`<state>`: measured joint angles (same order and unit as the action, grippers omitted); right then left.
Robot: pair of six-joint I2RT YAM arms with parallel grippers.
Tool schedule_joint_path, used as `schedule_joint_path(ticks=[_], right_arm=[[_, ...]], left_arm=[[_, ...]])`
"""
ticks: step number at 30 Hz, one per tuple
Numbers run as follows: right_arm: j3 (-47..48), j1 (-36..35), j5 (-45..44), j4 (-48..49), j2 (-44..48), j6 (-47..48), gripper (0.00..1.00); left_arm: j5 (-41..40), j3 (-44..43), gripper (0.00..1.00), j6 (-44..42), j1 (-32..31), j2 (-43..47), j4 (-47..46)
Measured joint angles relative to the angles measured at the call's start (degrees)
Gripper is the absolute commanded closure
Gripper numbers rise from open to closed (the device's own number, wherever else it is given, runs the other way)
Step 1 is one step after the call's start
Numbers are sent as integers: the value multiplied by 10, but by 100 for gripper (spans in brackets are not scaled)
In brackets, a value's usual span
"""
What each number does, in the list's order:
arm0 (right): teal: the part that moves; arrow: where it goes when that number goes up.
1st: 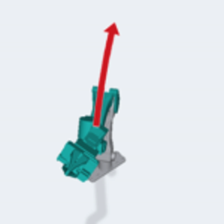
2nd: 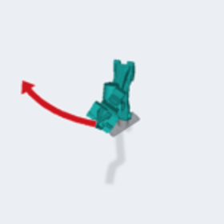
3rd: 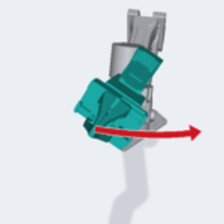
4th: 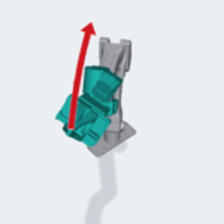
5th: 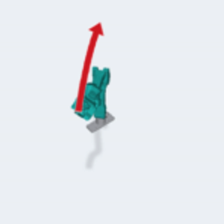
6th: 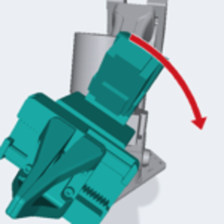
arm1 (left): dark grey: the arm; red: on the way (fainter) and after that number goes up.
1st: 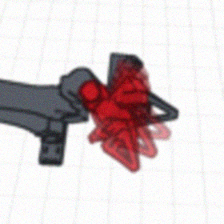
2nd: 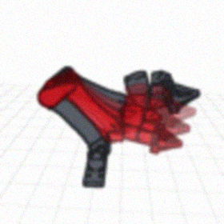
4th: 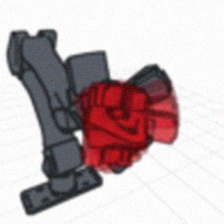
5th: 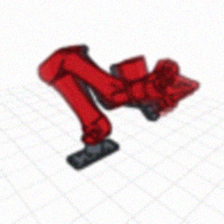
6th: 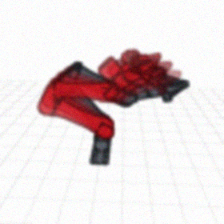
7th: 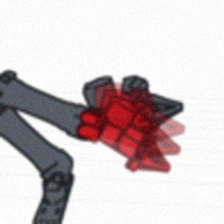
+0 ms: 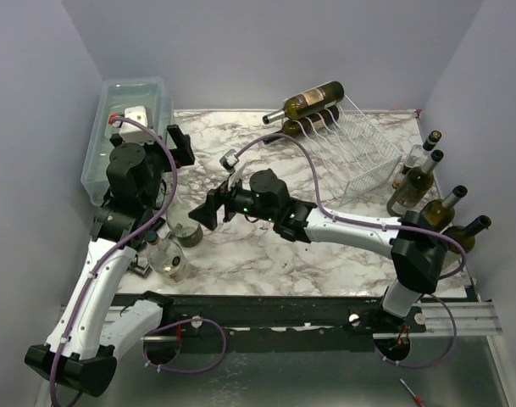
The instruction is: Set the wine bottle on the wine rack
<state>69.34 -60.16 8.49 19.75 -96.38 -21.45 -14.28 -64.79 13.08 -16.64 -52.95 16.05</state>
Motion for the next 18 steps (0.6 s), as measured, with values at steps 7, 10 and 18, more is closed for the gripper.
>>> schedule_joint_path(ticks=[7,10,18], right_arm=[[91,-26,-14,38,-75,-9,16],[123,-34,-26,42,-101,-11,21],[193,-58,-105,31,-164,7,36]], left_arm=[[-38,0,1,4,5,21,3],[-46,0,1,7,5,27,3],[-54,0,1,15,4,28,4]])
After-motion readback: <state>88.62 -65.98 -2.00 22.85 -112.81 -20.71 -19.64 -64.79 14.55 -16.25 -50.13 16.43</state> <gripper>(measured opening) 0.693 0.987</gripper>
